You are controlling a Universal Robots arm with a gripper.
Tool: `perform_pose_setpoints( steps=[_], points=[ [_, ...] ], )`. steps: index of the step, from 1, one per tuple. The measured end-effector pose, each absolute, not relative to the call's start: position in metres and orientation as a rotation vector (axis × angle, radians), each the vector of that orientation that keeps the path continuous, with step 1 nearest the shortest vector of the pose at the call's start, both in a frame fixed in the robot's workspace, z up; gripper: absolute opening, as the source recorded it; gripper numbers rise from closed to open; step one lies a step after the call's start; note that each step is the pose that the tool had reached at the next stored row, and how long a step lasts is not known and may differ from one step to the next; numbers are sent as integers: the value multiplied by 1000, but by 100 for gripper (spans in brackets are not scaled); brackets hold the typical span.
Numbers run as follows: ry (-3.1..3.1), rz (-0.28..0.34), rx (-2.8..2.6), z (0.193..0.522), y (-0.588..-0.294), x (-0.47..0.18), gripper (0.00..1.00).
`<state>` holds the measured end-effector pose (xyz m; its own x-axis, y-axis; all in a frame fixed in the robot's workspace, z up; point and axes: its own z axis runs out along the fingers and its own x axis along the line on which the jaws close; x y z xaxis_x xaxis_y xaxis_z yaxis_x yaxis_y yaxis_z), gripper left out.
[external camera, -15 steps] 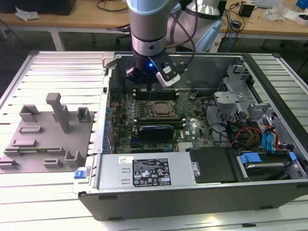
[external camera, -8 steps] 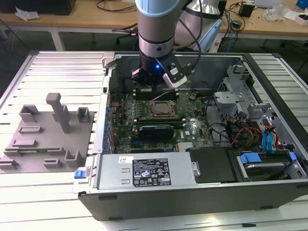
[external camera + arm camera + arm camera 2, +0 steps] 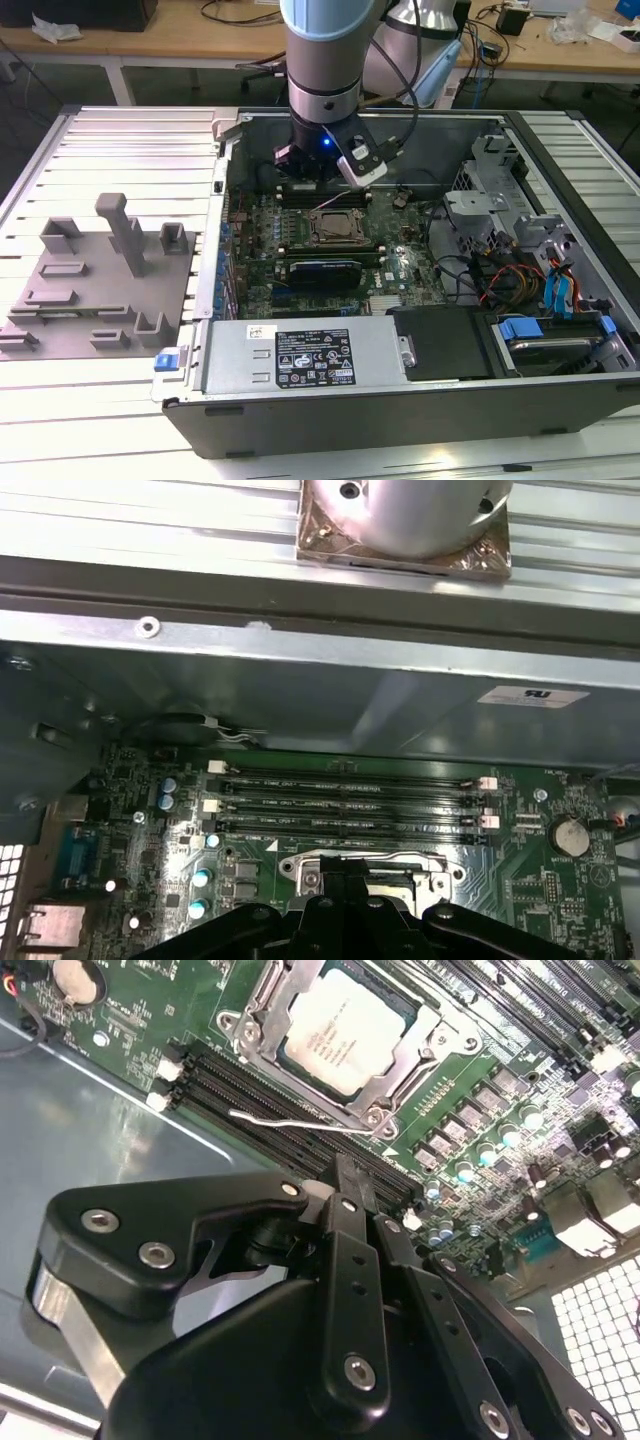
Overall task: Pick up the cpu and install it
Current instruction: 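Install the first cpu locking lever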
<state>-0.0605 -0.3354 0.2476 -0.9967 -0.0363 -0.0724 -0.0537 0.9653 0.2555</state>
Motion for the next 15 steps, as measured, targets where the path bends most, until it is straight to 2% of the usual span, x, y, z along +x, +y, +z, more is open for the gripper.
perform_pose_setpoints(
  steps=[9, 15],
  points=[
    [3053, 327, 18, 244, -335, -53, 11],
    [3060, 316, 27, 238, -330, -46, 11]
  ],
)
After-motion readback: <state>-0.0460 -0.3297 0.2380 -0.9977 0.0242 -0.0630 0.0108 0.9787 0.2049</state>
